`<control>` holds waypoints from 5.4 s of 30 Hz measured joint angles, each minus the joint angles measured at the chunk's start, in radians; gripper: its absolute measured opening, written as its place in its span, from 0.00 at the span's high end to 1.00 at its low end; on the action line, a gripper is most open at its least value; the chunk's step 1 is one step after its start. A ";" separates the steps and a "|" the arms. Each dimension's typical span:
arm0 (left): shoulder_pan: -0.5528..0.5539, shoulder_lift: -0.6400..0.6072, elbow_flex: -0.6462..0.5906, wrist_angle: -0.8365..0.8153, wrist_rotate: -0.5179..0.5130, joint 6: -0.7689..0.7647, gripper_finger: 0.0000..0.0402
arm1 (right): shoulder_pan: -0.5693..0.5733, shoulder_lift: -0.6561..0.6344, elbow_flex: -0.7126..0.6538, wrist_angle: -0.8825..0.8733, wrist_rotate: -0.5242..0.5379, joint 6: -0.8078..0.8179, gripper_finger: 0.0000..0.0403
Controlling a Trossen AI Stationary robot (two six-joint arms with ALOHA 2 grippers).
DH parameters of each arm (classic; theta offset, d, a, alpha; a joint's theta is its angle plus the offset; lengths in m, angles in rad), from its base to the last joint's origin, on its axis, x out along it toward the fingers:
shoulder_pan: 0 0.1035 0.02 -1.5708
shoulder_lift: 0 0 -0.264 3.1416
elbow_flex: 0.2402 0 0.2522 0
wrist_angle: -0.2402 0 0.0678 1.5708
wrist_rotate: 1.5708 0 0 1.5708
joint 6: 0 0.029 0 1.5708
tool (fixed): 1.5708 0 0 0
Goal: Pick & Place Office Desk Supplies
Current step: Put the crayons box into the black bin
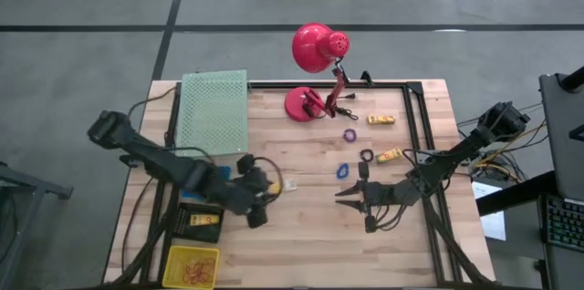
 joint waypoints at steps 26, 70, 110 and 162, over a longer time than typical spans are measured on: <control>-0.379 -0.135 0.001 -0.697 0.314 -0.857 0.64 | 0.000 0.000 0.000 0.000 0.000 0.000 0.83; -0.457 -0.136 -0.312 -0.456 0.620 -1.082 0.41 | 0.000 0.000 0.000 0.000 0.000 0.000 0.82; -0.268 -0.382 -0.198 -0.210 -0.300 -0.091 0.36 | 0.000 0.000 0.000 0.000 0.000 0.000 0.80; 0.343 -0.948 -0.460 0.239 0.417 0.717 0.36 | 0.000 0.000 0.007 0.001 0.000 0.014 0.83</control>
